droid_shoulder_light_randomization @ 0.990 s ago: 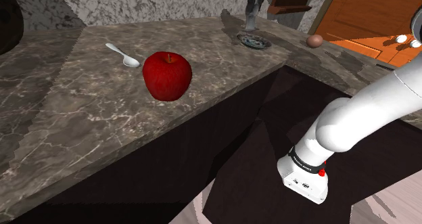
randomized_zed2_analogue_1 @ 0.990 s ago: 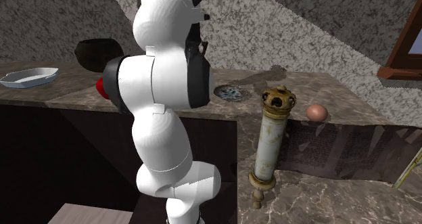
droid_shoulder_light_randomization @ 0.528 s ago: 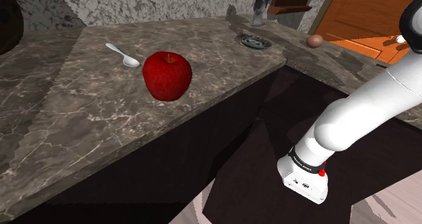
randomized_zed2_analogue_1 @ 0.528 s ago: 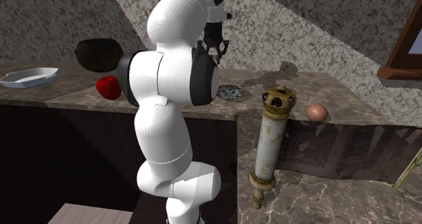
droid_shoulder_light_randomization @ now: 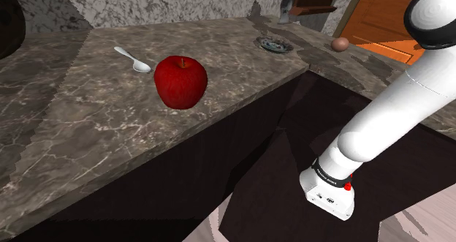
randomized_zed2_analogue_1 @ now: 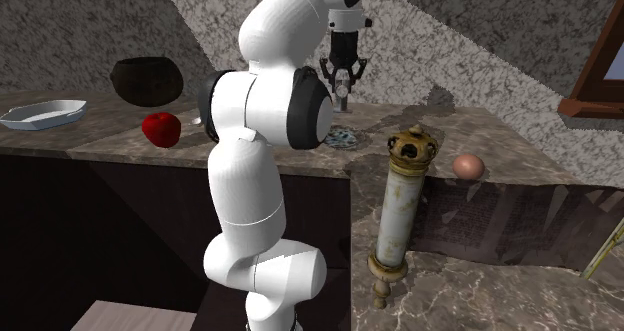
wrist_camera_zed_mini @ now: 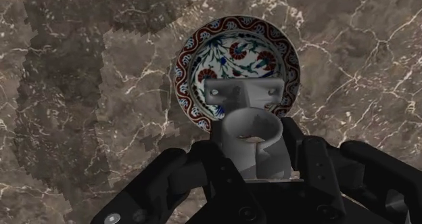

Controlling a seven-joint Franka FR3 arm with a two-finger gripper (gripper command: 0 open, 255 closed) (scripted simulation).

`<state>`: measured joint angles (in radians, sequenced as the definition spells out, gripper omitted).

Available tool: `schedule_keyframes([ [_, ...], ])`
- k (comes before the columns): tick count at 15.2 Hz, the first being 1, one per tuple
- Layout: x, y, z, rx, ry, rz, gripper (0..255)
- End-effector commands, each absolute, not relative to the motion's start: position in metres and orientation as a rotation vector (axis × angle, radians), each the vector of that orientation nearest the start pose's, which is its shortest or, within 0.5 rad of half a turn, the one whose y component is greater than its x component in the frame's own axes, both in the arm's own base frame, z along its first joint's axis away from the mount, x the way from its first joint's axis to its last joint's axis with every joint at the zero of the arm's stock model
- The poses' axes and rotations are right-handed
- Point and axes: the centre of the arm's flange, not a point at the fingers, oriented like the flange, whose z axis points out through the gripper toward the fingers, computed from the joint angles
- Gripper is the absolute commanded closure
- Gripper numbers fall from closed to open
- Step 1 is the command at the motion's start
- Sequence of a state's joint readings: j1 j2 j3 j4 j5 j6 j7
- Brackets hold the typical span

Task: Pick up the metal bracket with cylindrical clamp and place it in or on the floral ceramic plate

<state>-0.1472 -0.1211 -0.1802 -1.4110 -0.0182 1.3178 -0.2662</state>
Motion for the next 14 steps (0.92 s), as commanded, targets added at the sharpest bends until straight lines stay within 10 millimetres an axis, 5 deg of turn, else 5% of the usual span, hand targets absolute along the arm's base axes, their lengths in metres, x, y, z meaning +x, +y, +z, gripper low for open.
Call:
schedule_keyframes([
  [1,0.454,-0.167,0.728,-3.144,0.101,-0.042,255],
  [14,0.454,-0.167,0.66,-3.144,0.101,-0.042,255],
])
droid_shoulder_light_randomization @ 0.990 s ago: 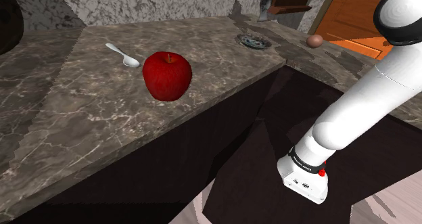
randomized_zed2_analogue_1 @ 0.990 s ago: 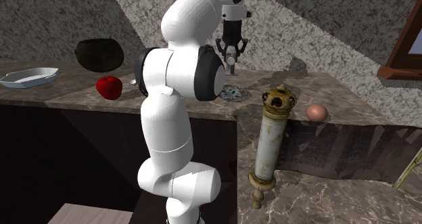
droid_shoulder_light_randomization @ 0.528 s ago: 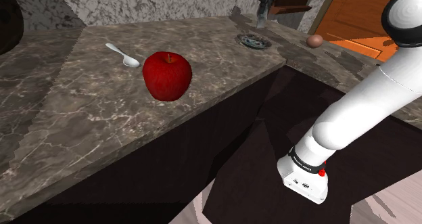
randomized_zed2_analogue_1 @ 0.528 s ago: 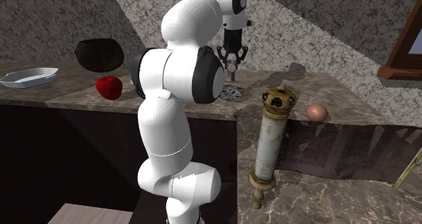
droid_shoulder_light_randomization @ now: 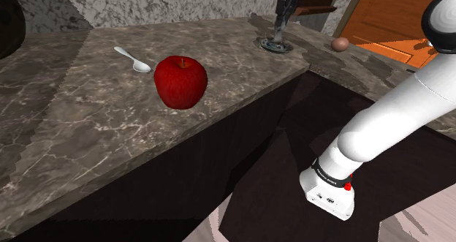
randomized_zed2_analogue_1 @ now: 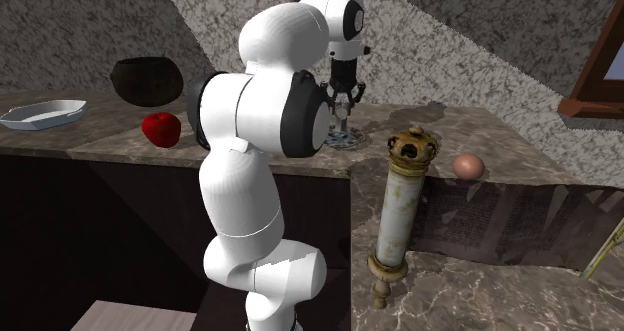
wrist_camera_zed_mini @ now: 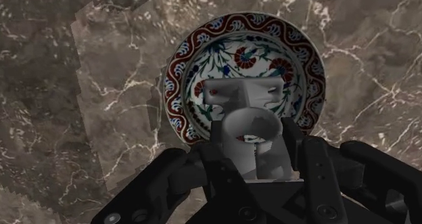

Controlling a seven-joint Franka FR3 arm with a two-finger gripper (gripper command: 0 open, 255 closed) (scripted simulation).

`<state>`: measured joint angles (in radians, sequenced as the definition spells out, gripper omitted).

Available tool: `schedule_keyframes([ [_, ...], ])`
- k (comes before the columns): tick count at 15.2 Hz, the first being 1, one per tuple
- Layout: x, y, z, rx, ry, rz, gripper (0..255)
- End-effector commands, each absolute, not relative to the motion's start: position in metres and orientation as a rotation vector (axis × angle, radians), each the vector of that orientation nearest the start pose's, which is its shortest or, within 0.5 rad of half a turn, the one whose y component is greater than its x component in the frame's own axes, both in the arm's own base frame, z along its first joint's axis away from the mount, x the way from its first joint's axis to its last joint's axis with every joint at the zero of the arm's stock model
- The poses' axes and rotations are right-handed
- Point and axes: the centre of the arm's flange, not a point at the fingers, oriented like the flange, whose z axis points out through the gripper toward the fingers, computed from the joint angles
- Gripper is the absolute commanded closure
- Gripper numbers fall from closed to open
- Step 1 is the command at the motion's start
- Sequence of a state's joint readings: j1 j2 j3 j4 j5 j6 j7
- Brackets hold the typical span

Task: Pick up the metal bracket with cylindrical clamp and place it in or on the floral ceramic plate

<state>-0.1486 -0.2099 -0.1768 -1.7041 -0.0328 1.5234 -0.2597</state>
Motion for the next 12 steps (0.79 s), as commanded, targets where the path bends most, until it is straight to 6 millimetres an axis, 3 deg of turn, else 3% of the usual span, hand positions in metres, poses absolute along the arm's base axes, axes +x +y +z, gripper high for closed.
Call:
schedule_keyframes([
  [1,0.4536,-0.1672,0.6527,-3.144,0.101,-0.042,255],
  [9,0.4536,-0.1672,0.6527,-3.144,0.101,-0.042,255],
  [10,0.4536,-0.1672,0.6527,-3.144,0.101,-0.042,0],
  [12,0.4536,-0.1672,0.6527,-3.144,0.101,-0.042,0],
])
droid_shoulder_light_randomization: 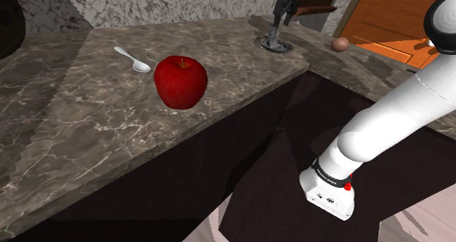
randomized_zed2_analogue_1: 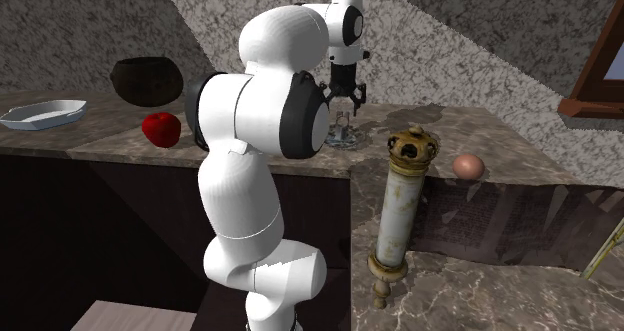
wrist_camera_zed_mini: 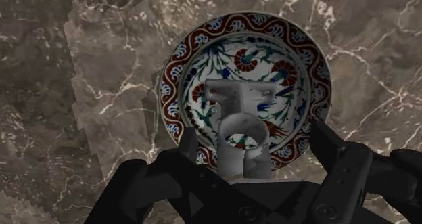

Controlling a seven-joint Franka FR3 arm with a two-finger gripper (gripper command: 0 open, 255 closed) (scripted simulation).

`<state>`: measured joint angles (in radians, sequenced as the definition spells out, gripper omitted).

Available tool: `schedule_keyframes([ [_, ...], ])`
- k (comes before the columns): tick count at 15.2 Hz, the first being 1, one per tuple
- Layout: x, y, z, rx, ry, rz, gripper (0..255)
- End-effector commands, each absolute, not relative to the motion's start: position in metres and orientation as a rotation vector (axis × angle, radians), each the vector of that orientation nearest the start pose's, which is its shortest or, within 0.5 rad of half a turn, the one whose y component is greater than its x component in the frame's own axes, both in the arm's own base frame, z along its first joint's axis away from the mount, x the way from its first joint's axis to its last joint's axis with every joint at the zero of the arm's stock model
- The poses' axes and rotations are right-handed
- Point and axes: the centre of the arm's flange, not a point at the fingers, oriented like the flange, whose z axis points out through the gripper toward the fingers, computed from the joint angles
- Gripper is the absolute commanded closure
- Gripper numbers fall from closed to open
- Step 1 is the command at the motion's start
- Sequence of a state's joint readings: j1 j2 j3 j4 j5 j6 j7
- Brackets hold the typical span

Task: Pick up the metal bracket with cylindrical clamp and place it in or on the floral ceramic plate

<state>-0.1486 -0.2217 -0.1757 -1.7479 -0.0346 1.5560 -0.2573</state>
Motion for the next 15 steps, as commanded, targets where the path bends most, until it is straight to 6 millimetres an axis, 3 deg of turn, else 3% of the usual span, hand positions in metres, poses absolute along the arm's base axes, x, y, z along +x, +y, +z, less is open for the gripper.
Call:
schedule_keyframes([
  [1,0.454,-0.167,0.653,-3.144,0.101,-0.042,0],
  [3,0.454,-0.167,0.653,-3.144,0.101,-0.042,0],
  [7,0.452,-0.167,0.703,-3.144,0.101,-0.042,0],
  [15,0.452,-0.167,0.703,-3.144,0.101,-0.042,0],
])
